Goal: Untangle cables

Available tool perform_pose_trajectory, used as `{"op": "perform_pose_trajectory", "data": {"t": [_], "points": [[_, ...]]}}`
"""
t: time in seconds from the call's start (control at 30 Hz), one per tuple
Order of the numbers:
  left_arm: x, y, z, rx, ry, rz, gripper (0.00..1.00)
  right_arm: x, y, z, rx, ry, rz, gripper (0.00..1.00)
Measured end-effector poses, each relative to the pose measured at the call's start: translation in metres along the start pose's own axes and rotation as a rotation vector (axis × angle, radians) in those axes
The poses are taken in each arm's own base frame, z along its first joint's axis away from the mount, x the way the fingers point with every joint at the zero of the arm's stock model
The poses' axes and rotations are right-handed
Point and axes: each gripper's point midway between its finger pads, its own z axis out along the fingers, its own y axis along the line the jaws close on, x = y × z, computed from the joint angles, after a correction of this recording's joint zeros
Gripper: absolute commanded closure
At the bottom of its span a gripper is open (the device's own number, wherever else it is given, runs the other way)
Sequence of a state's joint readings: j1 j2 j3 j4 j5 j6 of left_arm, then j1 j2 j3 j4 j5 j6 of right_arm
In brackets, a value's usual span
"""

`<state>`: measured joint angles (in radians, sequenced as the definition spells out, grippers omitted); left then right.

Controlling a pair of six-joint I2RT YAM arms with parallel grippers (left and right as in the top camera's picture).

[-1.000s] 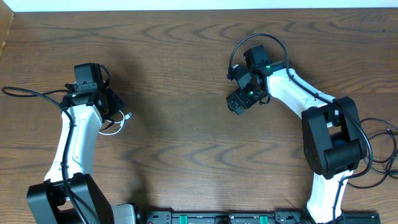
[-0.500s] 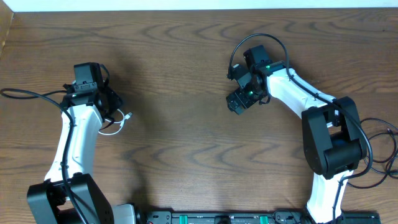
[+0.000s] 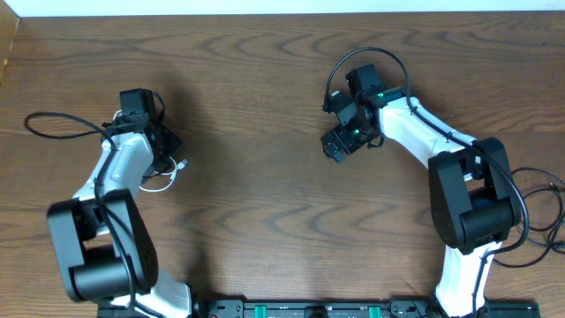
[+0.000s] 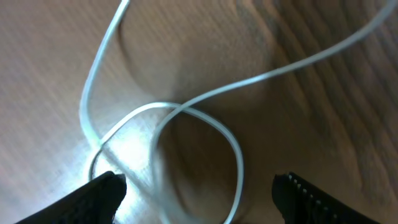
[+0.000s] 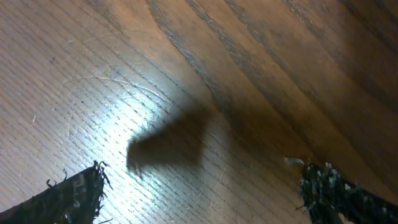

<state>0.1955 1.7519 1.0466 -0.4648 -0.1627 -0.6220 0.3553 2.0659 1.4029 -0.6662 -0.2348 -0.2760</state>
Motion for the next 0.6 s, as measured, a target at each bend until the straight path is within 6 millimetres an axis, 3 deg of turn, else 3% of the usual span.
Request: {"op": "perform_pose_trajectory", "data": {"t": [0.1, 0.23, 0.33, 0.4, 0.6], "points": [[0.000, -0.003, 0.008, 0.001, -0.002, -0.007, 0.23, 0.000, 0.000, 0.000, 0.000, 0.000, 0.000, 0.01], [0.002, -0.003, 0.011, 0.001, 0.007, -0.012, 0.68, 0.000, 0.000, 0.000, 0.000, 0.000, 0.001, 0.01], [0.006, -0.008, 0.011, 0.031, 0.031, -0.012, 0.92, -0.001, 0.000, 0.000, 0.000, -0.002, -0.001, 0.20], [0.010, -0.015, 0.010, 0.070, 0.057, -0.015, 0.92, 0.001, 0.000, 0.001, -0.003, 0.001, 0.010, 0.42], [0.029, -0.048, 0.003, 0.211, 0.132, 0.037, 0.92, 0.006, -0.003, 0.001, -0.003, 0.011, 0.072, 0.61]]}}
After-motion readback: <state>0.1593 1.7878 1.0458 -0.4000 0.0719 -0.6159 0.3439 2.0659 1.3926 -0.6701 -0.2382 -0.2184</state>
